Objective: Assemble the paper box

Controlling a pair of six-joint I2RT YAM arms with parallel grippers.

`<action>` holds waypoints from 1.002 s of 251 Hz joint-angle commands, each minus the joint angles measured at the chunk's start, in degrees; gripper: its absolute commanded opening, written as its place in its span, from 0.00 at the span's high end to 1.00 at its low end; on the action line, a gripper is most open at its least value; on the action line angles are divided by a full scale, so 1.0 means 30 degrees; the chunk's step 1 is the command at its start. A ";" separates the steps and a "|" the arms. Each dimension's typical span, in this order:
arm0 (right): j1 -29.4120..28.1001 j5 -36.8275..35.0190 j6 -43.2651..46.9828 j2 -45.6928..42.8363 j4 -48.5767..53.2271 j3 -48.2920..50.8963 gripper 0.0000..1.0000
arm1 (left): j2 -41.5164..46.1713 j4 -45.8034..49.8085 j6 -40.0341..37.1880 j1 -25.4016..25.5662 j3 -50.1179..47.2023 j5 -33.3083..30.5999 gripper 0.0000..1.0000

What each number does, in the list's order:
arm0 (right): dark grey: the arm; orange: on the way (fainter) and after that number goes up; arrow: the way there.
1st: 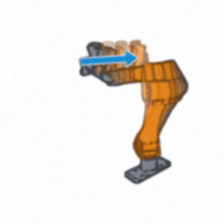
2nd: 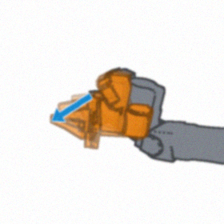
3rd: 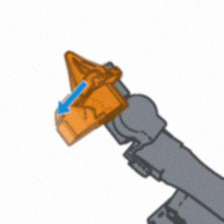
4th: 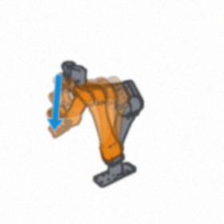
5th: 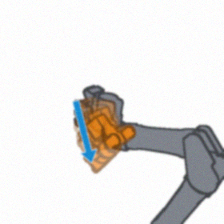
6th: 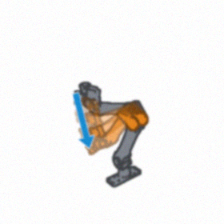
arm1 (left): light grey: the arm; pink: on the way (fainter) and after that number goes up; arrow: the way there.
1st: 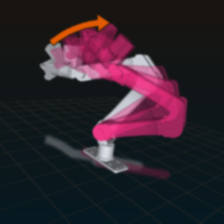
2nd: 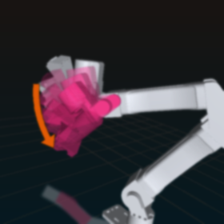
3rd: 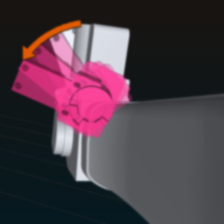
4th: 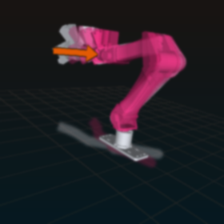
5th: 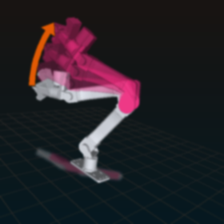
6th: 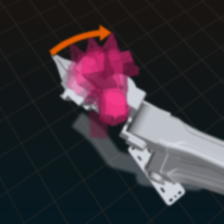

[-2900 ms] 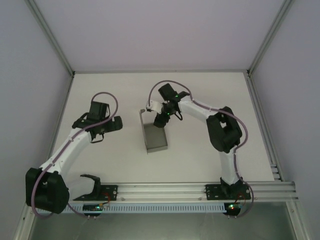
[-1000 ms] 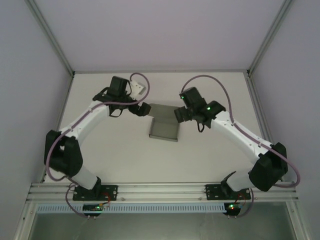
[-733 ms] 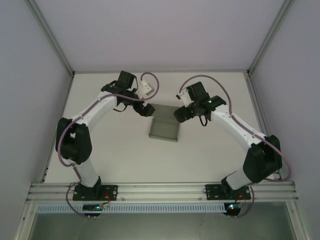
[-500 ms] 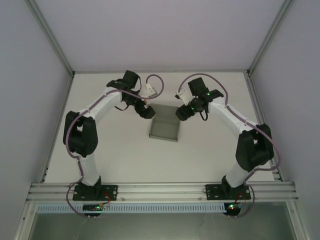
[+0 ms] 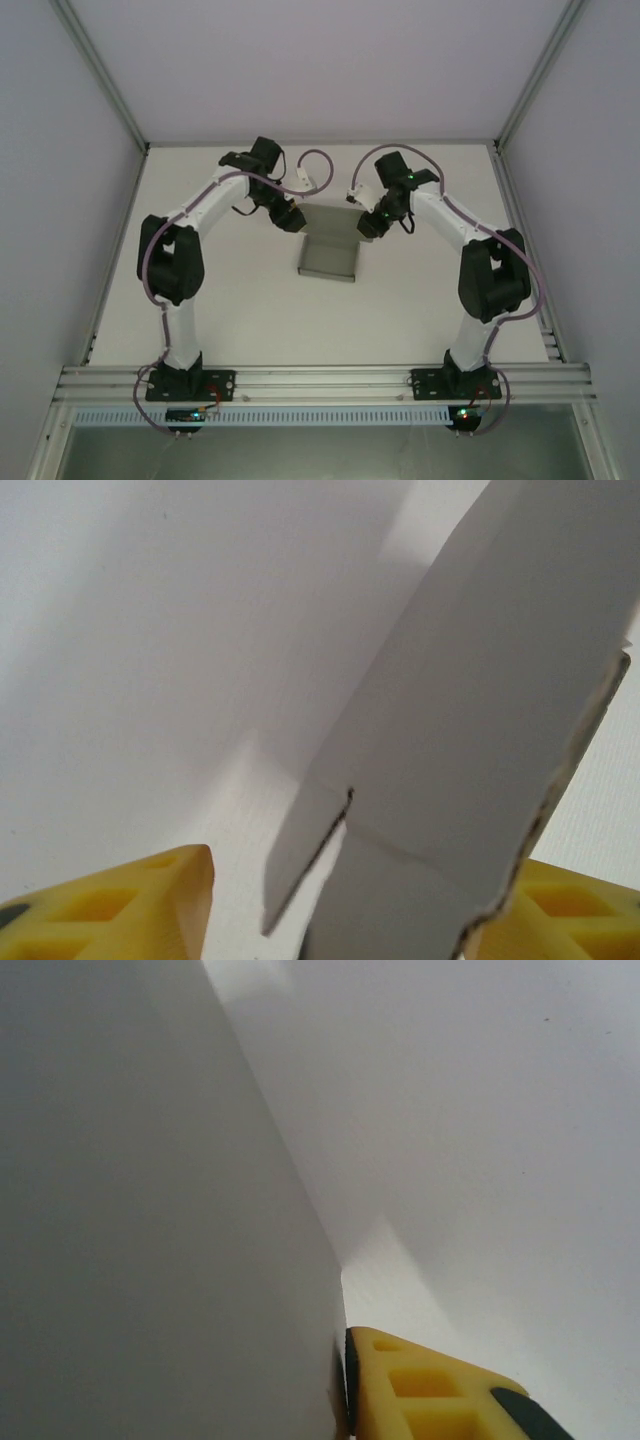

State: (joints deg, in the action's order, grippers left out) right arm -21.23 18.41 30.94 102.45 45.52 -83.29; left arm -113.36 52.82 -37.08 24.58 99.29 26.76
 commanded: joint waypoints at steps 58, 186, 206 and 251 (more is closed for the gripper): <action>0.0054 -0.0120 0.1127 0.0274 0.1584 -0.1056 0.94 | -0.0025 0.1240 -0.0286 0.0877 0.0920 -0.1144 0.73; -0.1152 -0.9750 -1.0140 -0.0430 -0.1372 -0.1588 1.00 | 0.0895 -0.2321 0.9107 0.1372 0.1068 -0.6332 1.00; -0.1777 -1.1163 -1.4197 -0.0396 -0.2412 -0.1447 1.00 | 0.0982 -0.2844 1.2078 0.1562 0.1314 -0.6604 1.00; -0.2797 -1.1411 -1.9521 -0.0041 -0.5266 -0.1252 1.00 | 0.0739 -0.4753 1.7427 0.1726 0.1203 -0.5837 1.00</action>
State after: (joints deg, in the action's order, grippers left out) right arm -28.51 -9.08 -10.79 102.52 35.68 -86.74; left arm -113.51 42.26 -0.93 29.98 101.43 9.54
